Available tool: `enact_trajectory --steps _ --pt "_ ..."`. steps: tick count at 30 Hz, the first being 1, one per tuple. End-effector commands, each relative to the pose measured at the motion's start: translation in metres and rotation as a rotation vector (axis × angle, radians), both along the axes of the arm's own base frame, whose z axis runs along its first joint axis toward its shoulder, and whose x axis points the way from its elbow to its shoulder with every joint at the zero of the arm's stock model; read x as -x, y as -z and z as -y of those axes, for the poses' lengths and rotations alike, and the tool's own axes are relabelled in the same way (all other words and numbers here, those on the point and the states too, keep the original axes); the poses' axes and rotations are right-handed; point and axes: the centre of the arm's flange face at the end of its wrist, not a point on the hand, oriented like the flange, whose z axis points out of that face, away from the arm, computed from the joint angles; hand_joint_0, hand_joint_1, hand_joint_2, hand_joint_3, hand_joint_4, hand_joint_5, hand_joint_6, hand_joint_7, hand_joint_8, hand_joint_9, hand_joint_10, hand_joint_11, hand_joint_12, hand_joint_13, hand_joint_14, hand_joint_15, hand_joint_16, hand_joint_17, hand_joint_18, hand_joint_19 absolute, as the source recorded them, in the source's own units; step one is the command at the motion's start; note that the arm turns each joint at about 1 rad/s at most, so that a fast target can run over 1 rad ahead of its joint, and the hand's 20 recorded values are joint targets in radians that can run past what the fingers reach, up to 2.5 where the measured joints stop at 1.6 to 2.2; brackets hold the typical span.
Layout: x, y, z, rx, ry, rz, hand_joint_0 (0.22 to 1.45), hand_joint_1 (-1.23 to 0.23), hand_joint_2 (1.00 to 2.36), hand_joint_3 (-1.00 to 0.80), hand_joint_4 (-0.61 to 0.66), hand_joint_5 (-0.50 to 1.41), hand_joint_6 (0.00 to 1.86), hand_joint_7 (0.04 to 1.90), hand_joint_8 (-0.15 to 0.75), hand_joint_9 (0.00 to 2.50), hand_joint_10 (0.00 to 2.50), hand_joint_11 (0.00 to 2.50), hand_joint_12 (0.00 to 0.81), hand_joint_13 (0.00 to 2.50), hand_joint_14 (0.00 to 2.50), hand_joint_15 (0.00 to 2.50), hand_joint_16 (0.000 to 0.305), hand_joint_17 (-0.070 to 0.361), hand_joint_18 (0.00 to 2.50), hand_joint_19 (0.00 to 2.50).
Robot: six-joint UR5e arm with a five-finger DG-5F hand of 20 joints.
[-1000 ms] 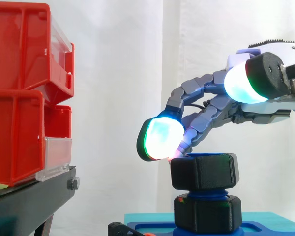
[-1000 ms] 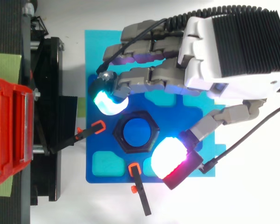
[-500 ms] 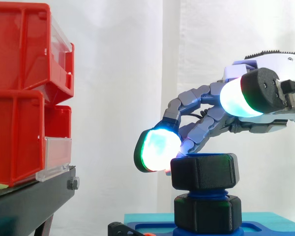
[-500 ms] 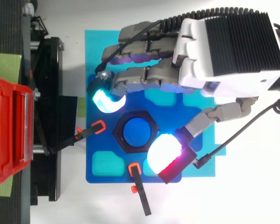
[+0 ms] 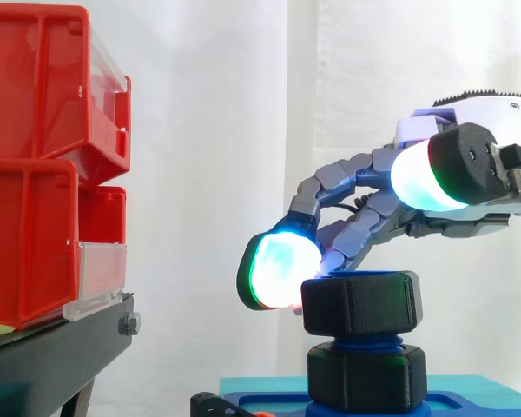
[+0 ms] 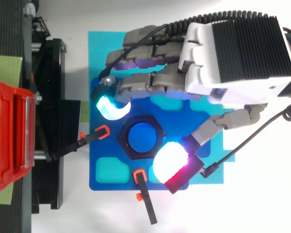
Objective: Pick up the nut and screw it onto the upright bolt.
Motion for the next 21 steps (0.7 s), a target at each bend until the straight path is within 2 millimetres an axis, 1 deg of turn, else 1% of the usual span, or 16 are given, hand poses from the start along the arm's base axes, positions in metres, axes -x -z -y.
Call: enact_trajectory --steps 1,11,14,21 --pt "0.0009 0.0013 -0.0013 0.001 0.000 -0.009 0.45 -0.34 1.00 -0.50 0.20 -0.12 0.50 0.82 0.250 0.76 0.00 0.00 0.363 0.41 0.00 0.01 0.054 0.121 0.17 0.20" --pt "0.0006 0.0006 -0.0015 -0.001 -0.002 -0.008 0.45 -0.34 1.00 -0.50 0.19 -0.12 0.50 0.83 0.251 0.76 0.00 0.00 0.363 0.40 0.00 0.01 0.053 0.120 0.16 0.20" --pt "0.0009 0.0013 -0.0013 -0.001 0.000 -0.010 0.46 -0.35 1.00 -0.50 0.18 -0.12 0.50 0.83 0.246 0.74 0.00 0.00 0.367 0.34 0.00 0.00 0.055 0.124 0.11 0.20" --pt "0.0010 0.0010 -0.0013 -0.001 0.000 -0.013 0.46 -0.35 1.00 -0.50 0.18 -0.12 0.50 0.84 0.246 0.74 0.00 0.00 0.366 0.34 0.00 0.00 0.055 0.125 0.09 0.20"
